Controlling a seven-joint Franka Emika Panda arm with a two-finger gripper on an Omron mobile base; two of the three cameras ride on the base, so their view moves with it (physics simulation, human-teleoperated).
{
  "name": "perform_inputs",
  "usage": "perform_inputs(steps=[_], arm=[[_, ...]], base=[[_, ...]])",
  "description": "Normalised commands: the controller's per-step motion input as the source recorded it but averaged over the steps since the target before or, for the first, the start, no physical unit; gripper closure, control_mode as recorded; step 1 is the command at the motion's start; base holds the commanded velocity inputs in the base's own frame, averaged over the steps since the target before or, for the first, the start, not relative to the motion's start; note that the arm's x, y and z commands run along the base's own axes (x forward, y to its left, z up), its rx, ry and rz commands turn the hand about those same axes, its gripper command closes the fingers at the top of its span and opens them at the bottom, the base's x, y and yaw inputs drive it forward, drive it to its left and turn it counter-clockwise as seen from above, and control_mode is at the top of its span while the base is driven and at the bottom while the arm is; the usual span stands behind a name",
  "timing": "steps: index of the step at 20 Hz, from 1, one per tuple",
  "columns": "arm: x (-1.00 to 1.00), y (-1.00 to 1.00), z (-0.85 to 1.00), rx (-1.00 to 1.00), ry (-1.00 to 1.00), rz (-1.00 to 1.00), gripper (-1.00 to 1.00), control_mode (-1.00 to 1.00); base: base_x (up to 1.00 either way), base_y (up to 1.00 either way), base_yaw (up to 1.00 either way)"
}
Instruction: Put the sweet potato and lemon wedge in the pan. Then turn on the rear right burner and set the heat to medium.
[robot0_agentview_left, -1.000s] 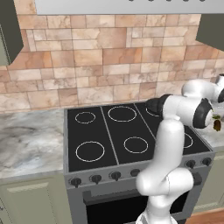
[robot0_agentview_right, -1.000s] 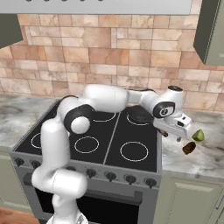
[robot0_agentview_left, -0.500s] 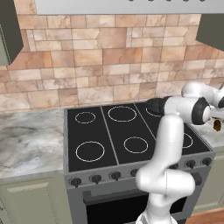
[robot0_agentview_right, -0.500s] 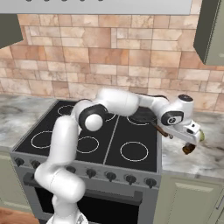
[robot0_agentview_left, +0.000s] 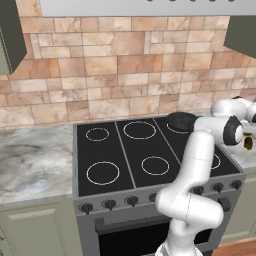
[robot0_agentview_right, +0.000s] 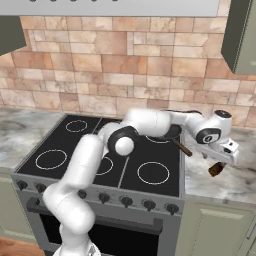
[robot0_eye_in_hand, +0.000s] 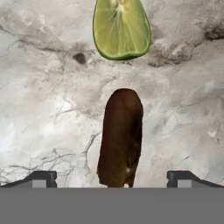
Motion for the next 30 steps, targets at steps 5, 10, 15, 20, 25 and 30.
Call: perform_inputs(steps=[5, 10, 15, 20, 25, 30], arm=[[0.00, -0.02, -0.56, 0.02, 0.05, 0.00, -1.00, -1.00], [0.09, 0.00, -0.59, 0.01, 0.01, 0.00, -1.00, -1.00], [0.07, 0.00, -0.17, 0.01, 0.00, 0.00, -1.00, -1.00], [0.00, 0.00, 0.00, 0.00, 0.00, 0.00, 1.00, -1.00], [-0.03, 0.00, 0.03, 0.00, -0.01, 0.00, 1.00, -1.00], [-0.62, 0.04, 0.52, 0.00, -0.11, 0.00, 1.00, -1.00]], base=[[0.00, 0.00, 0.00], [0.00, 0.00, 0.00], [0.00, 0.00, 0.00], [0.00, 0.00, 0.00], [0.00, 0.00, 0.00], [0.00, 0.00, 0.00]])
